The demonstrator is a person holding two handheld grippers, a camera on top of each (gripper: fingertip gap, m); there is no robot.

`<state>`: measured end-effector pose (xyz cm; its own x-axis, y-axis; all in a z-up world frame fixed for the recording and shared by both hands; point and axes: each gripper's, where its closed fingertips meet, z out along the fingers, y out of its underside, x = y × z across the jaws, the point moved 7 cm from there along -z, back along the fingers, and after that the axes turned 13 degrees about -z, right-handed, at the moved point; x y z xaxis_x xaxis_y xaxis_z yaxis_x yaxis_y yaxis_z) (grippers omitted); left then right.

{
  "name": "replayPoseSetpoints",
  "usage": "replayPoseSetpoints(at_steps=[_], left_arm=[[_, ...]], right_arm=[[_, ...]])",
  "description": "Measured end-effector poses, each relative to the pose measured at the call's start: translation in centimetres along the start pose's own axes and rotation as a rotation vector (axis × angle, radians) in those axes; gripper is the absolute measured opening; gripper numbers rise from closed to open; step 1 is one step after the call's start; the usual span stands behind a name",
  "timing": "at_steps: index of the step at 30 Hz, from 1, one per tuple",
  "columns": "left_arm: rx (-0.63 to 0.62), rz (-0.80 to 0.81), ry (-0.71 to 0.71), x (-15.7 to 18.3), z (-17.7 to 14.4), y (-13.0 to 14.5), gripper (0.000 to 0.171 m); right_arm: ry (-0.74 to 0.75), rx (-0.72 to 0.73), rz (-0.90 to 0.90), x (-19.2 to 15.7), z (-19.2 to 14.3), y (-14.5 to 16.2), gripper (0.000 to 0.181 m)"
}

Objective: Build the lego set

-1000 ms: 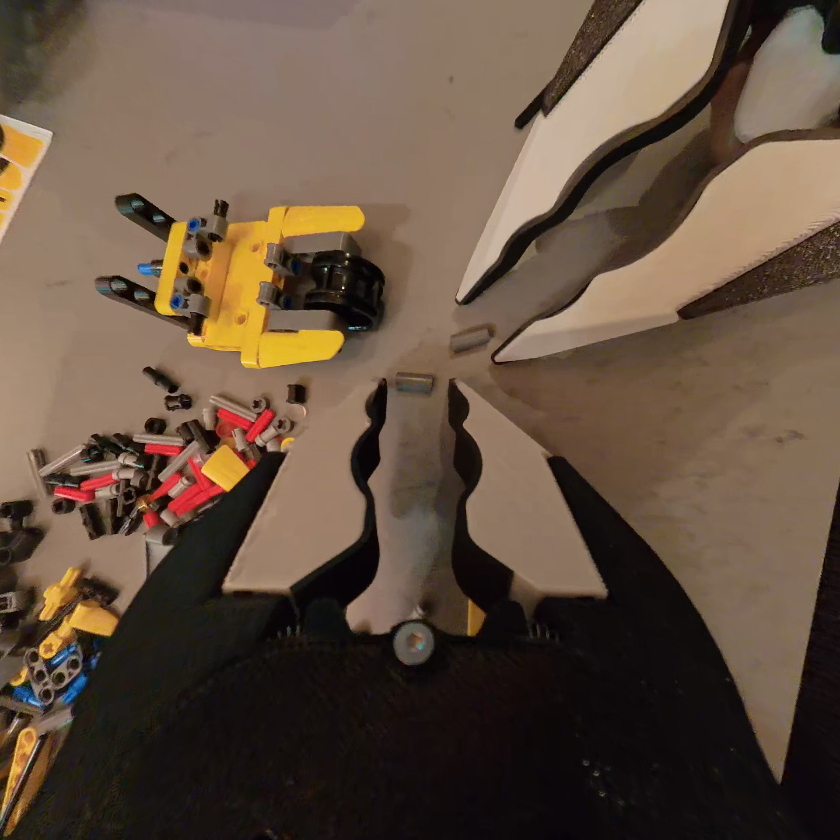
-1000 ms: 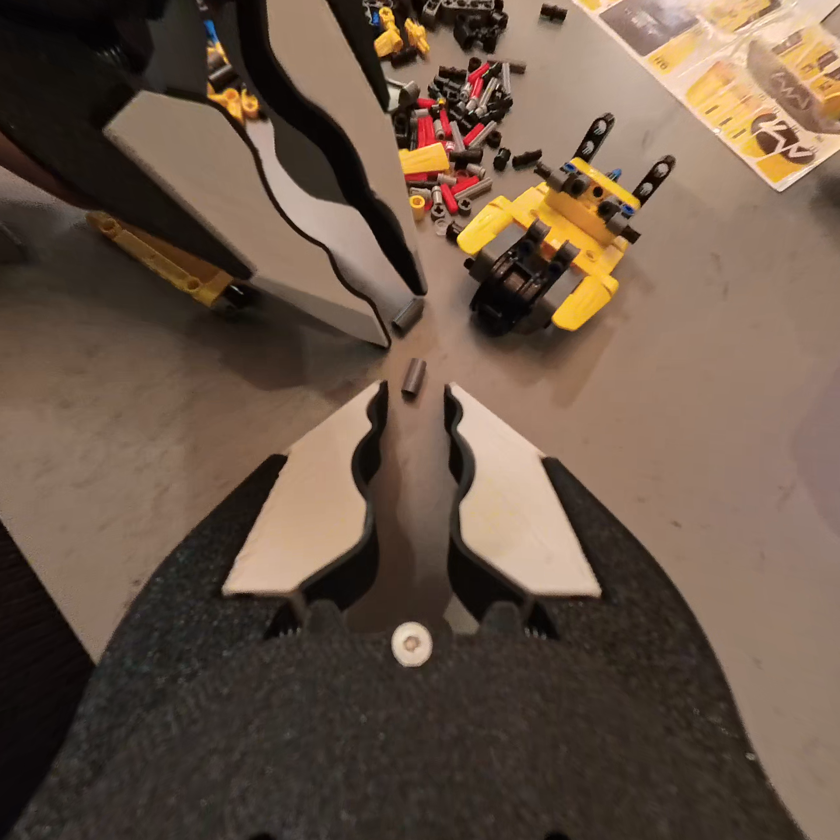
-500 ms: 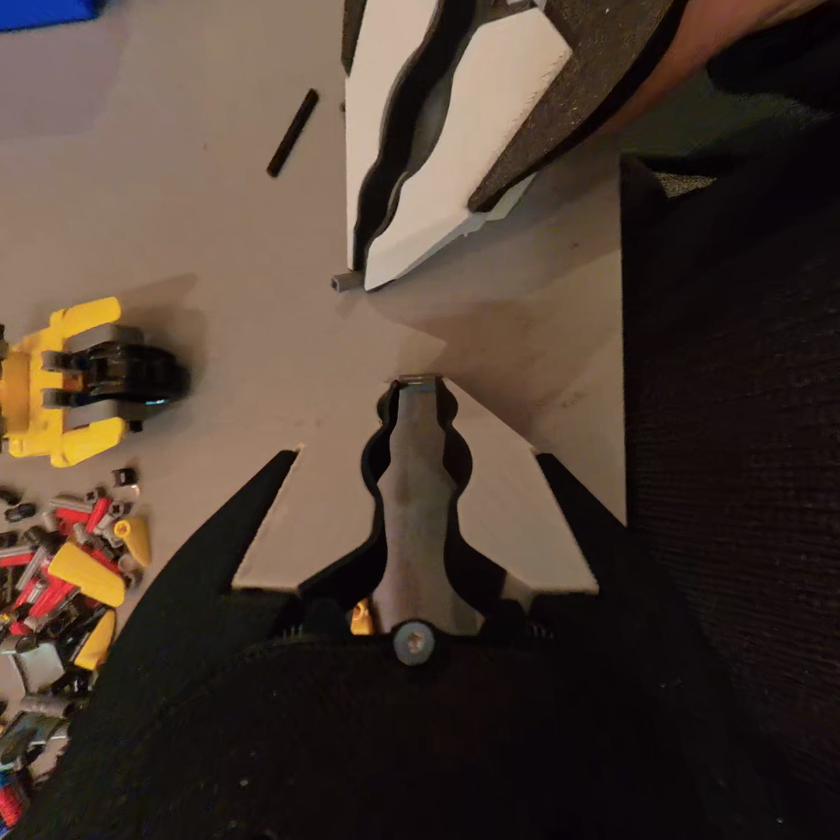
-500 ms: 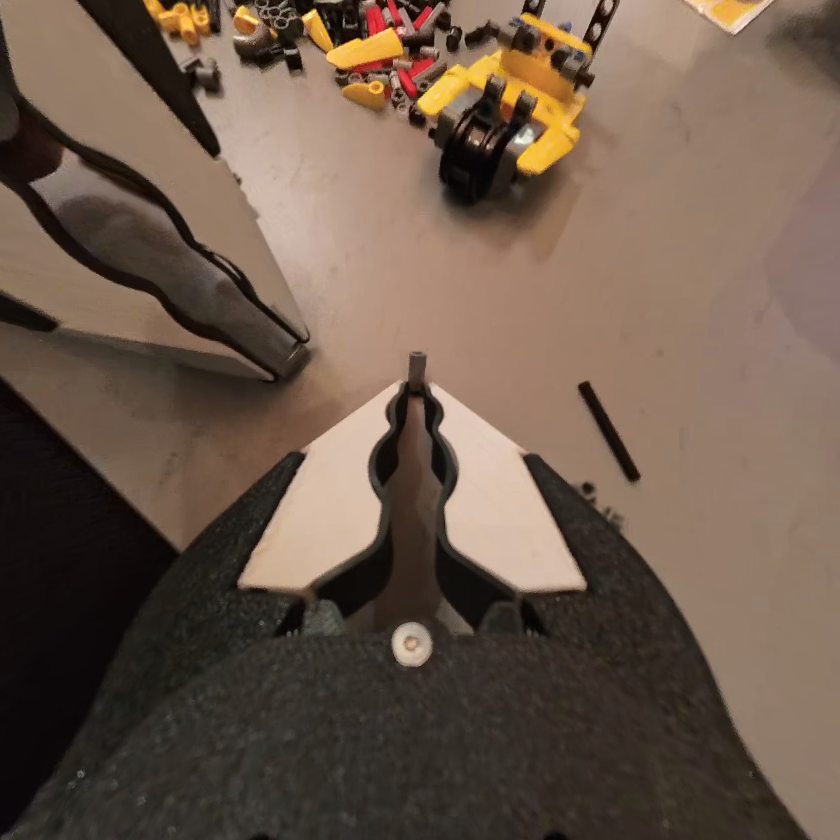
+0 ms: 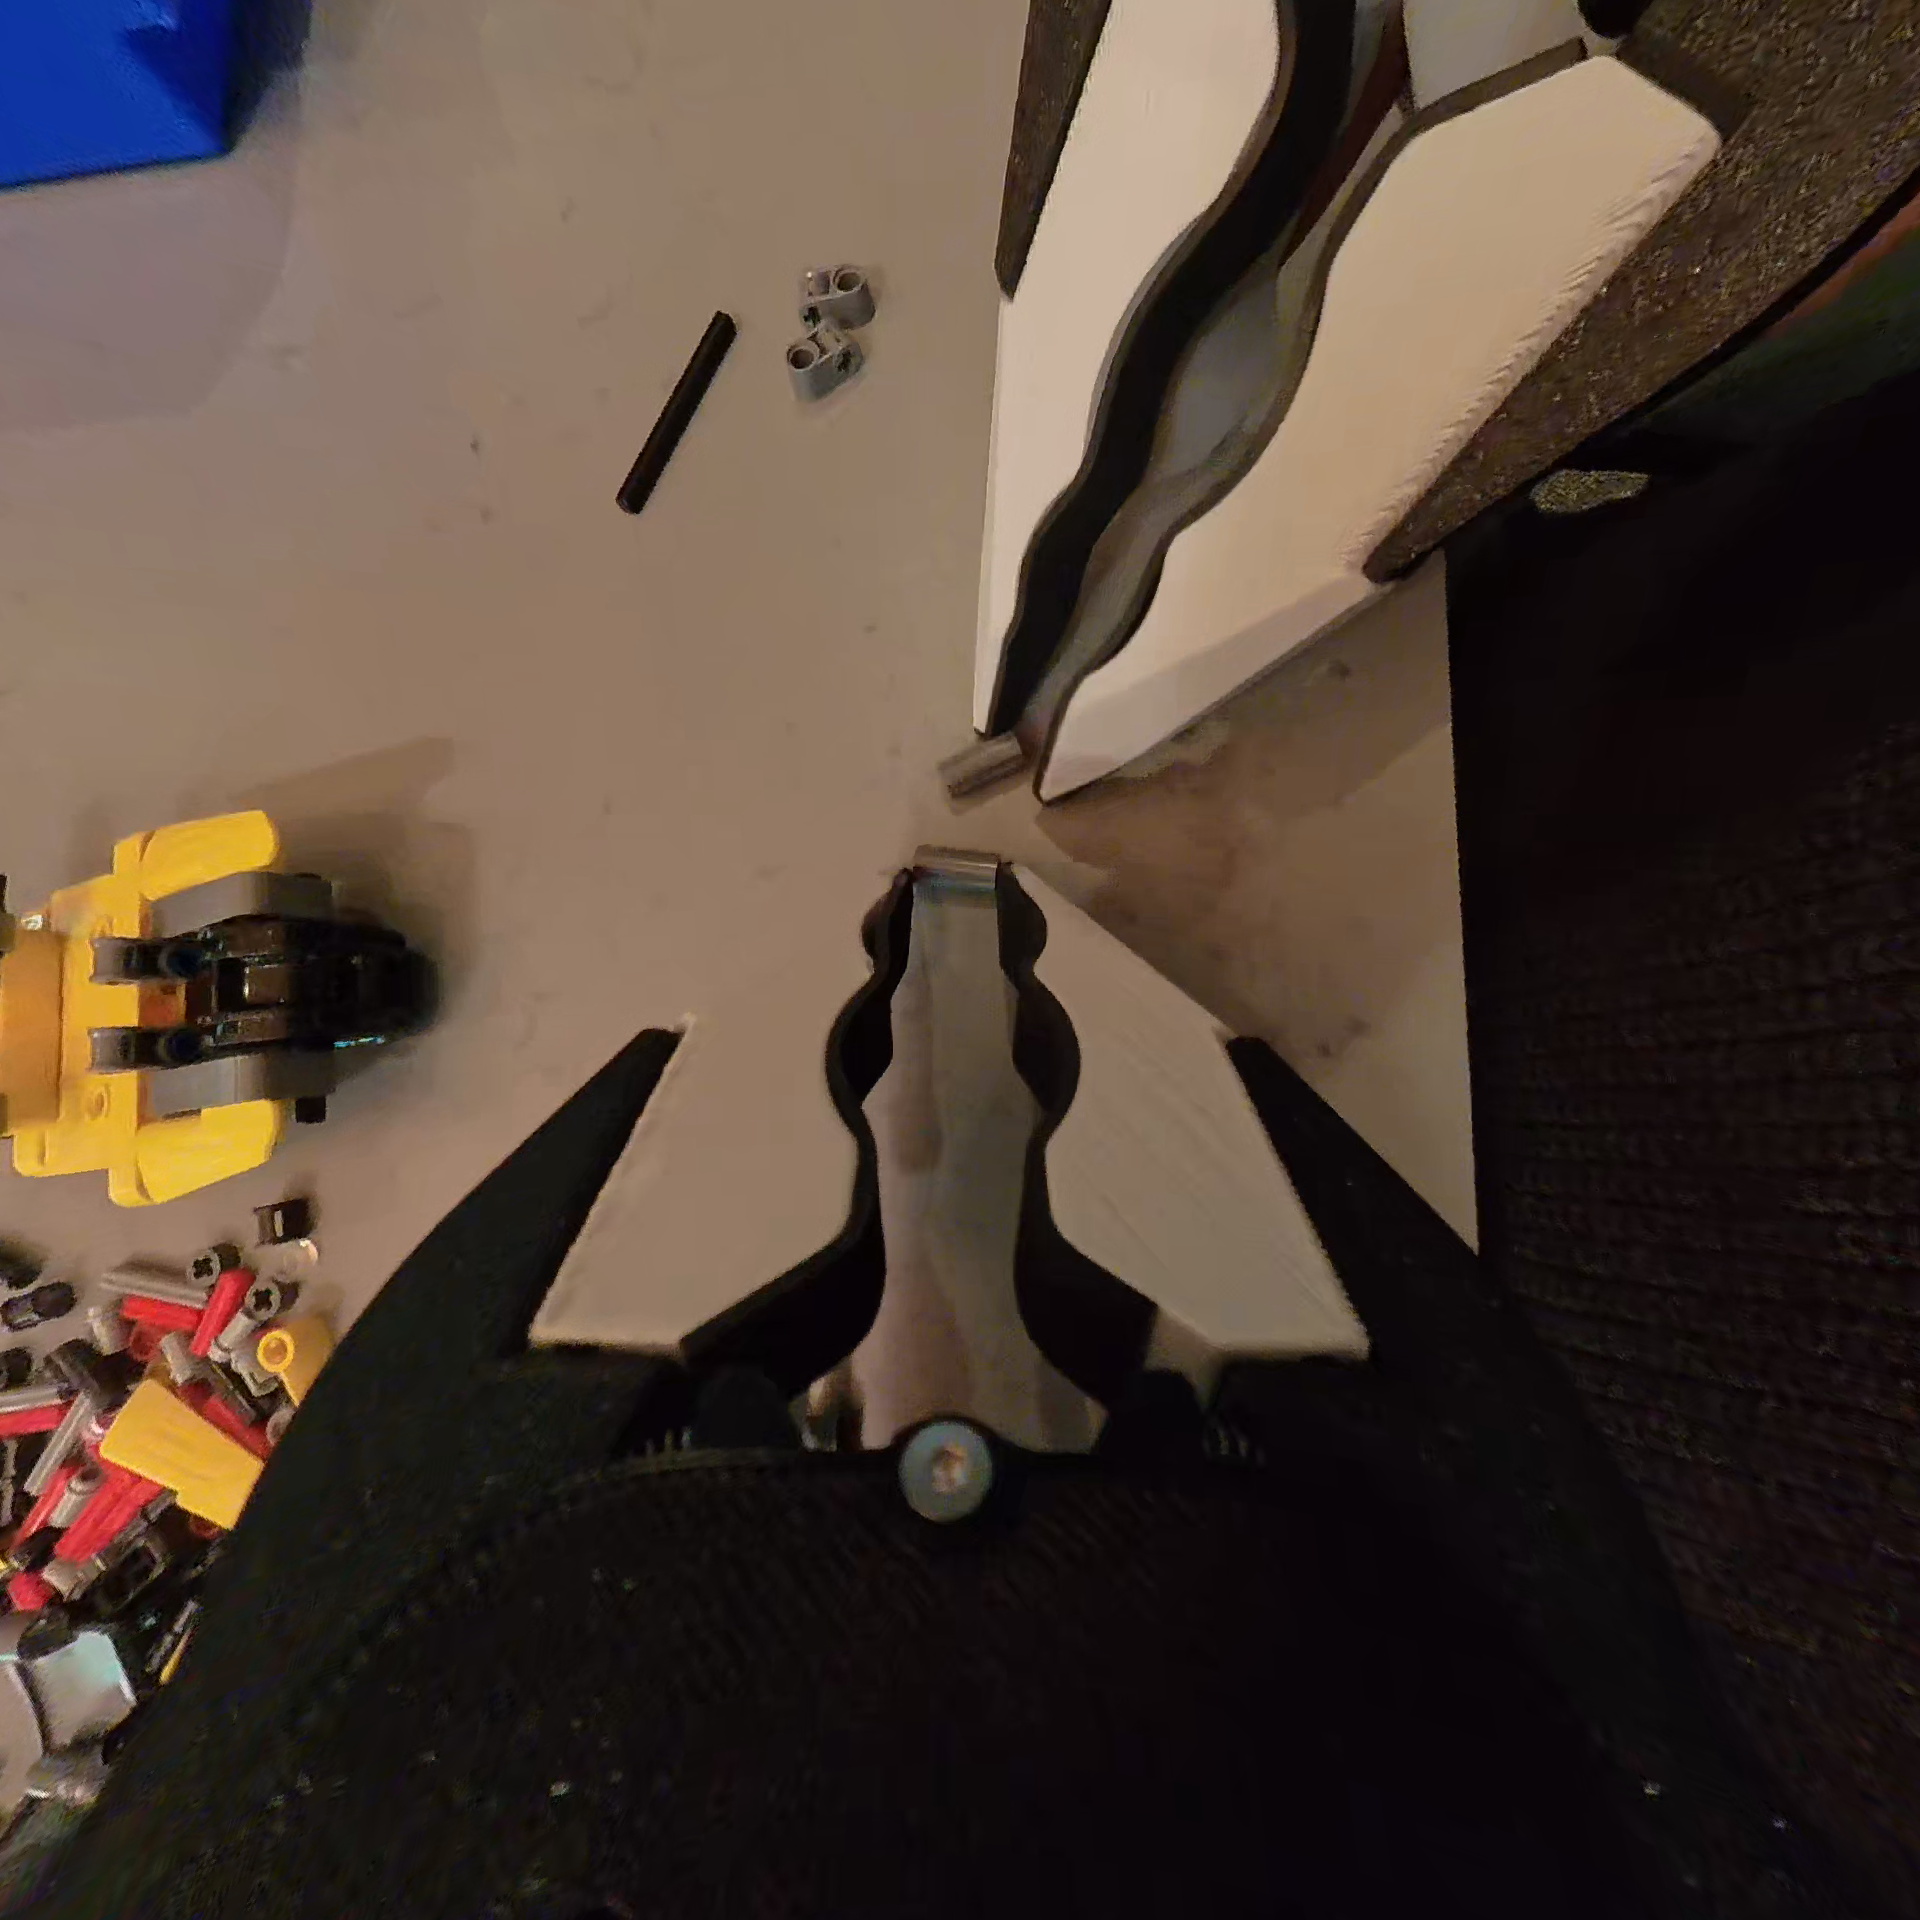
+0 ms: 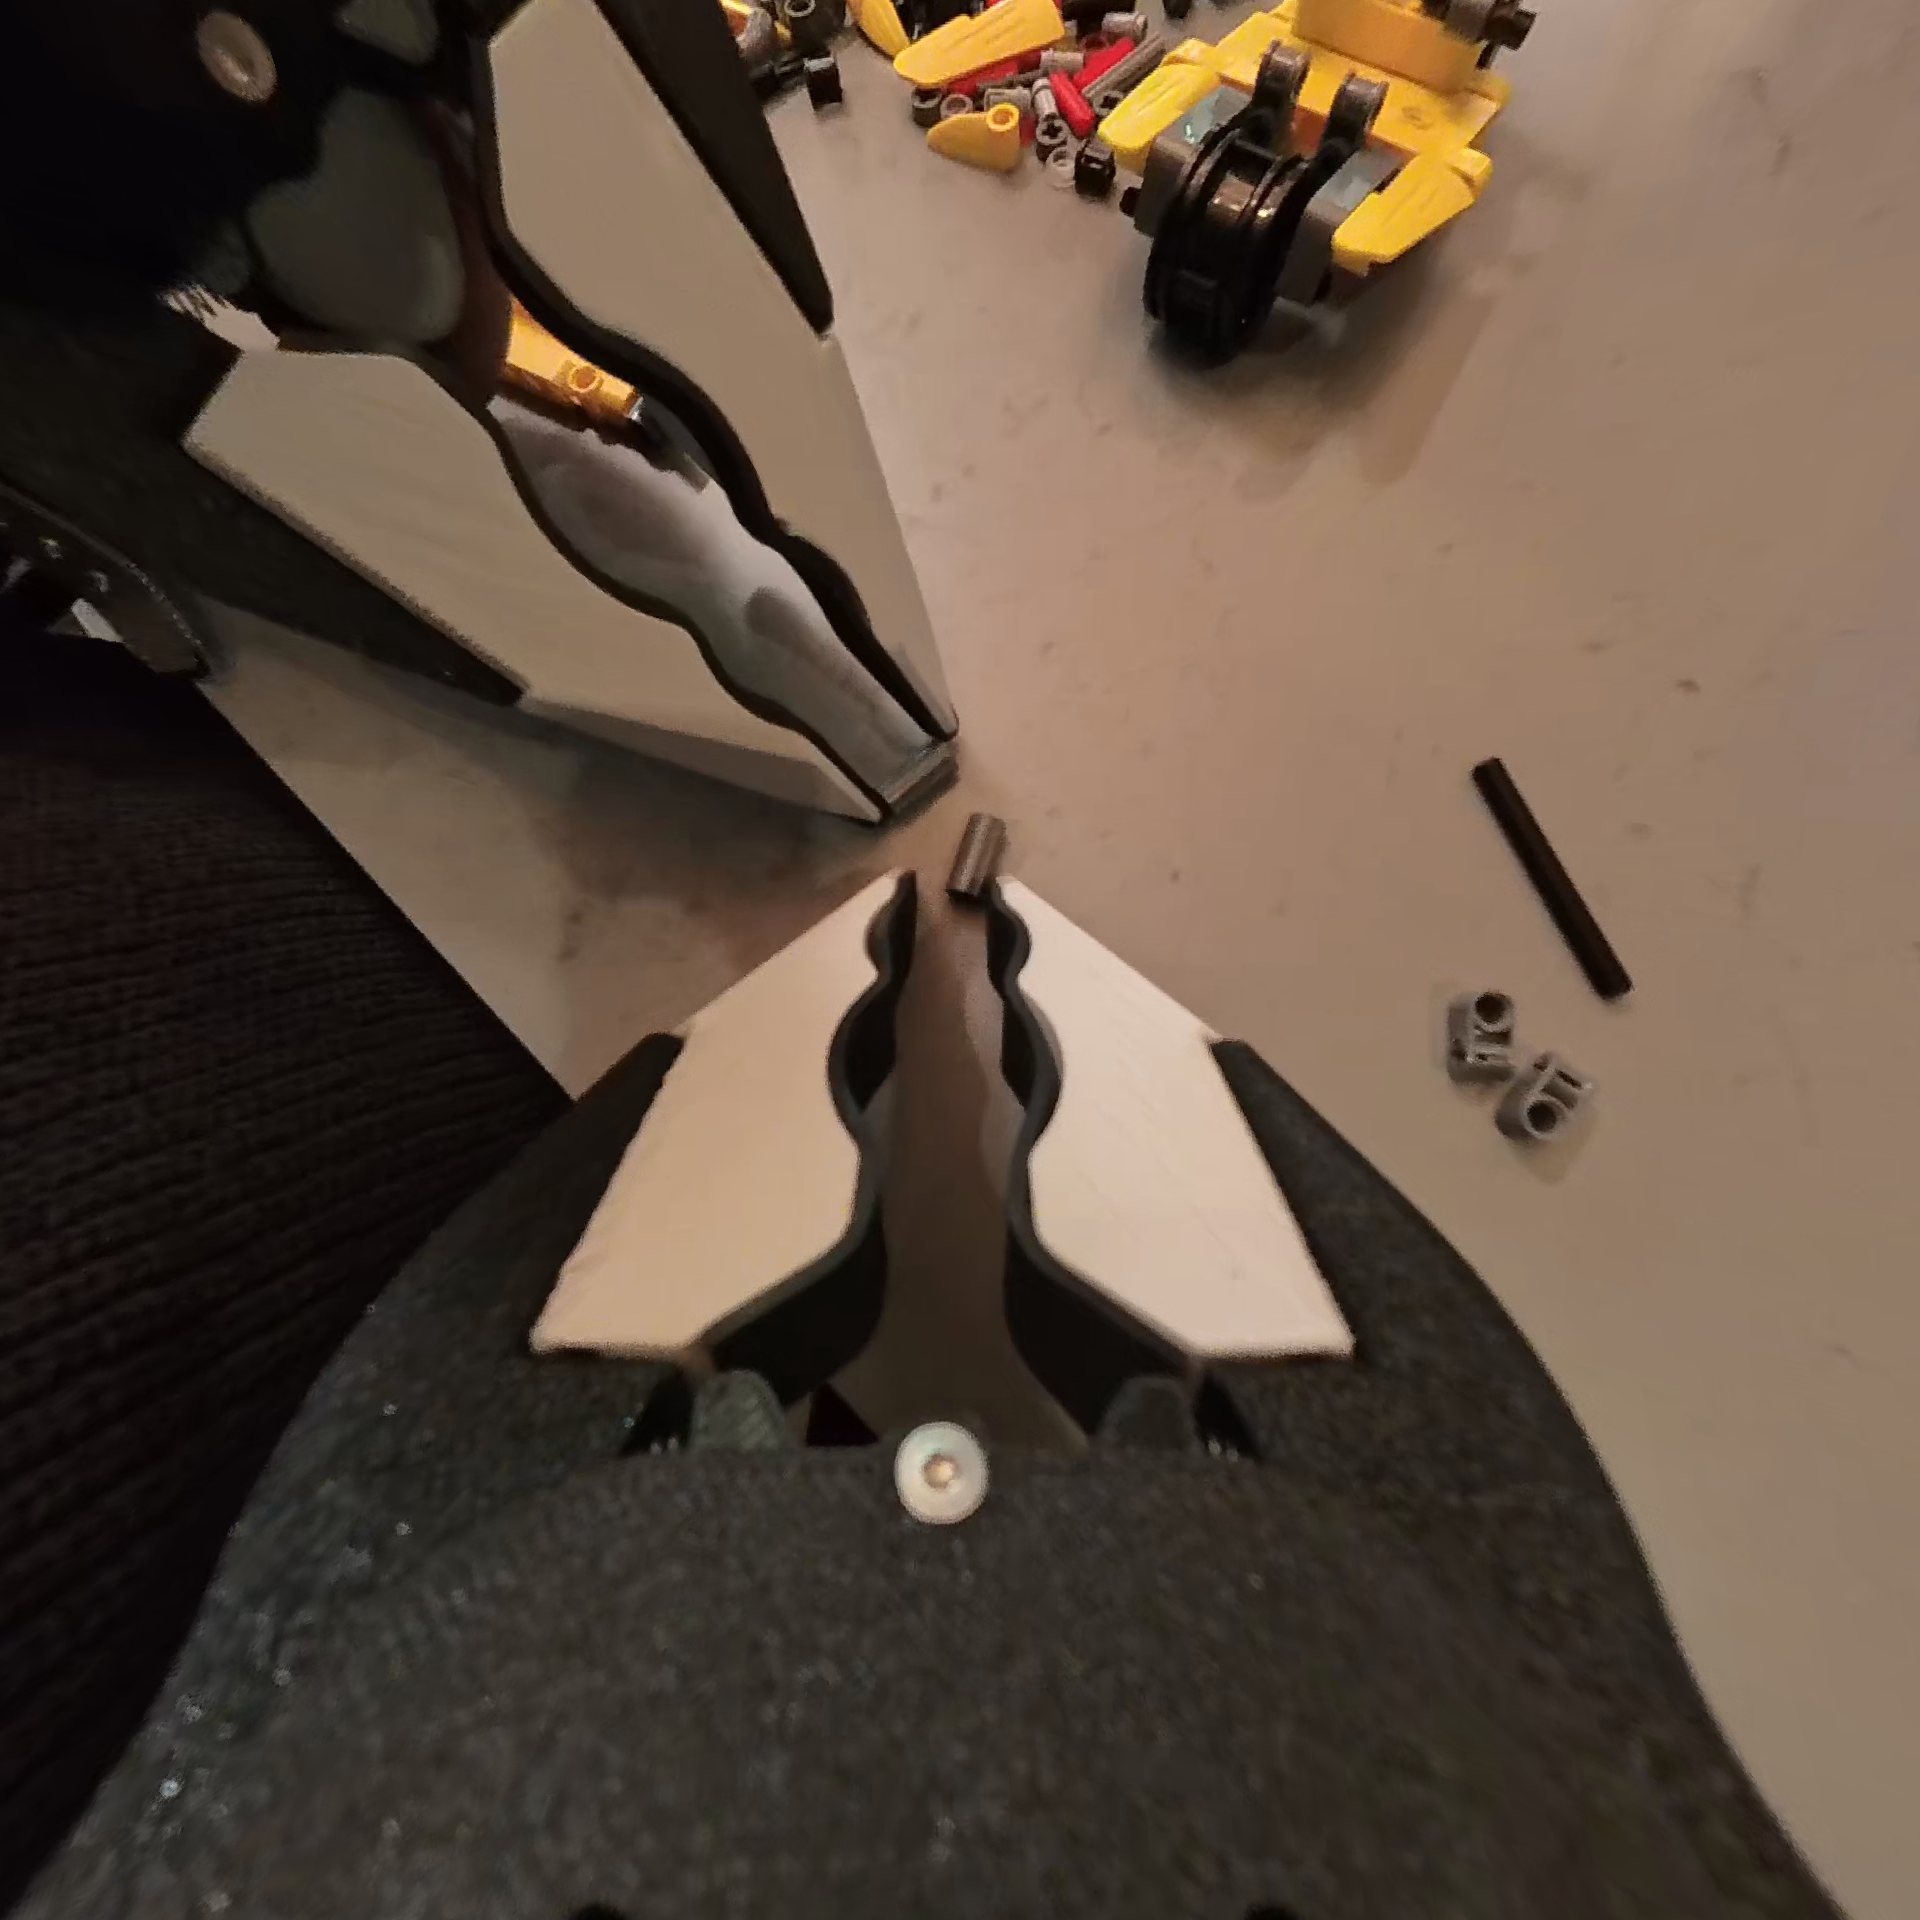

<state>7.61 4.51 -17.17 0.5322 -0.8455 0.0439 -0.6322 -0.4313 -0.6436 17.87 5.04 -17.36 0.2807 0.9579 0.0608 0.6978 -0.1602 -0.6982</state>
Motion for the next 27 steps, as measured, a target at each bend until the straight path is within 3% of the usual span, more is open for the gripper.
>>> replayPoseSetpoints(at_steps=[12,18,22,27], left_arm=[[0.009,-0.007,-0.003,0.0,0.1,0.0,0.016],[0.033,-0.018,0.022,0.2,-0.5,0.0,0.030],[0.148,-0.096,0.006,-1.4,-3.7,0.3,0.034],[0.306,-0.352,-0.227,-7.6,-11.6,4.3,0.039]], right_arm=[[-0.033,0.005,-0.004,-0.2,0.0,0.0,0.016],[-0.030,0.067,-0.100,0.2,-1.0,-0.5,0.037],[0.033,0.234,-0.125,1.7,-3.2,-1.6,0.037],[0.173,0.397,-0.109,4.3,-4.7,-1.5,0.040]])
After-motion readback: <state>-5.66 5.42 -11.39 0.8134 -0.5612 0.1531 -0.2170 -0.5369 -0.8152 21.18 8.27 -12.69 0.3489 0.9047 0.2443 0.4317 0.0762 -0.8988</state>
